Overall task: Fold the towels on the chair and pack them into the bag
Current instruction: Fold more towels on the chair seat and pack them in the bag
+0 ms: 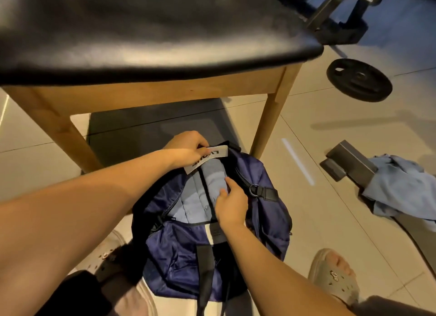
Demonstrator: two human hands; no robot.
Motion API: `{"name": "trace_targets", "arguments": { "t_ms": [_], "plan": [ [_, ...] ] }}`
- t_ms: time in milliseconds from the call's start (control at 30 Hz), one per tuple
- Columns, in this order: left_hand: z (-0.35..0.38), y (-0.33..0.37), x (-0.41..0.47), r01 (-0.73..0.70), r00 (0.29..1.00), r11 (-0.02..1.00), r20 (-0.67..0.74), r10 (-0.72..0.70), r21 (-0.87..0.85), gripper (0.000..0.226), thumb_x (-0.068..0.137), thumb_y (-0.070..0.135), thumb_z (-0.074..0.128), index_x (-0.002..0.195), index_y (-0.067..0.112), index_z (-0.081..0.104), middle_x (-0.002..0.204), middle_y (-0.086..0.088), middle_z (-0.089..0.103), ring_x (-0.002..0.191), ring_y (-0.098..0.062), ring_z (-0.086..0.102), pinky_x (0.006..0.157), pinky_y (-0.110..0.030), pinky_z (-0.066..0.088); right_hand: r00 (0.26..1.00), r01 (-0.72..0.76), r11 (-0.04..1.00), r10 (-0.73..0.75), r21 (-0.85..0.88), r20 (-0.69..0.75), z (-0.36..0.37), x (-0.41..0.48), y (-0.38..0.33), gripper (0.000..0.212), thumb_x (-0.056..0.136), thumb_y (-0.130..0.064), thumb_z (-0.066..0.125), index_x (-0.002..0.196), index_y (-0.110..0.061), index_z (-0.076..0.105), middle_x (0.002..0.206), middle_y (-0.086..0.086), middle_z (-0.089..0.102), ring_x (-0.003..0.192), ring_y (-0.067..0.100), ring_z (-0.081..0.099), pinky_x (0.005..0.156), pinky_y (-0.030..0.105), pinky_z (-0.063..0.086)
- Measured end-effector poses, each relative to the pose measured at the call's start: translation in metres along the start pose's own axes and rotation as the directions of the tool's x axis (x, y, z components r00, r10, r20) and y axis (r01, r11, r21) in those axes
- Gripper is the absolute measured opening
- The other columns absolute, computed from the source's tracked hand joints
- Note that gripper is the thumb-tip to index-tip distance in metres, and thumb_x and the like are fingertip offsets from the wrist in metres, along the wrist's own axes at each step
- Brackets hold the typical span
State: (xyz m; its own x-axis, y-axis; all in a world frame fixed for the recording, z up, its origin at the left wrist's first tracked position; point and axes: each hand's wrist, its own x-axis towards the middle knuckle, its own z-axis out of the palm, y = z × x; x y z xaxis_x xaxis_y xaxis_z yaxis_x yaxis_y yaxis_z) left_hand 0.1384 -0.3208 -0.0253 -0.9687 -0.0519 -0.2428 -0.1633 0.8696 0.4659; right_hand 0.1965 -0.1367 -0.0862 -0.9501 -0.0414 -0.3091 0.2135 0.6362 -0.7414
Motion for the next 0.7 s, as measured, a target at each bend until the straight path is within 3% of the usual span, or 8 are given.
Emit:
{"name": "trace_targets", "arguments": {
  "t_ms": [100,200,300,467,600,700],
  "plan": [
    [-0.005,-0.003,0.003,-0.012,1.0,0.997,-0.028,0.01,-0.074,0.025,0.1,0.037,0.062,0.09,0.021,0.078,0.088,-0.001,0.071,0.081,-0.024,0.064,0.071,-0.039,0.05,1.0,-0.002,0.999,0.001,-0.035,-0.021,0.008,0.012,0.008,0.041,0.105,-0.013,0.05,0.146,-0.016,0.054,0.136,0.011,0.063,0.125,0.031,0.058,0.1,0.037,0.045],
    [-0.004,-0.005,0.003,0.01,0.996,0.992,-0.084,-0.021,-0.125,0.018,0.099,0.036,0.065,0.095,0.027,0.08,0.09,0.008,0.072,0.079,-0.013,0.064,0.066,-0.032,0.048,0.999,-0.019,0.999,0.018,-0.037,-0.036,0.013,0.022,0.008,0.039,0.105,-0.011,0.05,0.143,-0.014,0.058,0.134,0.012,0.065,0.122,0.032,0.059,0.096,0.034,0.045],
    [0.002,-0.008,0.007,0.013,0.997,0.984,-0.077,-0.027,-0.18,0.015,0.096,0.036,0.07,0.092,0.026,0.081,0.087,0.011,0.072,0.077,-0.005,0.063,0.063,-0.026,0.046,0.998,-0.028,0.999,0.029,0.024,-0.059,0.02,0.033,0.005,0.039,0.104,-0.012,0.051,0.143,-0.012,0.057,0.136,0.013,0.064,0.126,0.032,0.058,0.103,0.035,0.044],
    [0.005,-0.007,0.013,0.026,0.999,0.982,0.035,-0.02,-0.188,0.023,0.093,0.034,0.073,0.08,0.017,0.081,0.076,-0.002,0.074,0.067,-0.016,0.063,0.063,-0.031,0.047,0.999,0.036,0.995,-0.038,-0.092,-0.018,0.024,0.025,0.01,0.043,0.105,-0.021,0.051,0.147,-0.012,0.051,0.135,0.014,0.06,0.125,0.033,0.056,0.101,0.039,0.046],
    [0.011,-0.002,0.013,0.051,0.997,0.982,0.073,-0.038,-0.182,0.022,0.094,0.032,0.072,0.077,0.022,0.081,0.058,0.014,0.066,0.058,-0.011,0.054,0.06,-0.028,0.043,0.994,0.082,0.962,-0.099,-0.259,-0.054,0.02,-0.002,0.023,0.05,0.103,-0.028,0.05,0.151,-0.017,0.042,0.144,0.008,0.05,0.13,0.03,0.05,0.101,0.044,0.046],
    [0.013,-0.002,0.011,0.051,0.995,0.983,0.09,-0.036,-0.175,0.021,0.094,0.033,0.073,0.078,0.021,0.081,0.064,0.01,0.068,0.06,-0.013,0.055,0.061,-0.029,0.043,0.995,0.082,0.962,-0.095,-0.261,-0.035,0.018,-0.002,0.032,0.046,0.105,-0.023,0.048,0.151,-0.02,0.045,0.145,0.006,0.051,0.128,0.028,0.053,0.095,0.039,0.049]
  ]
}}
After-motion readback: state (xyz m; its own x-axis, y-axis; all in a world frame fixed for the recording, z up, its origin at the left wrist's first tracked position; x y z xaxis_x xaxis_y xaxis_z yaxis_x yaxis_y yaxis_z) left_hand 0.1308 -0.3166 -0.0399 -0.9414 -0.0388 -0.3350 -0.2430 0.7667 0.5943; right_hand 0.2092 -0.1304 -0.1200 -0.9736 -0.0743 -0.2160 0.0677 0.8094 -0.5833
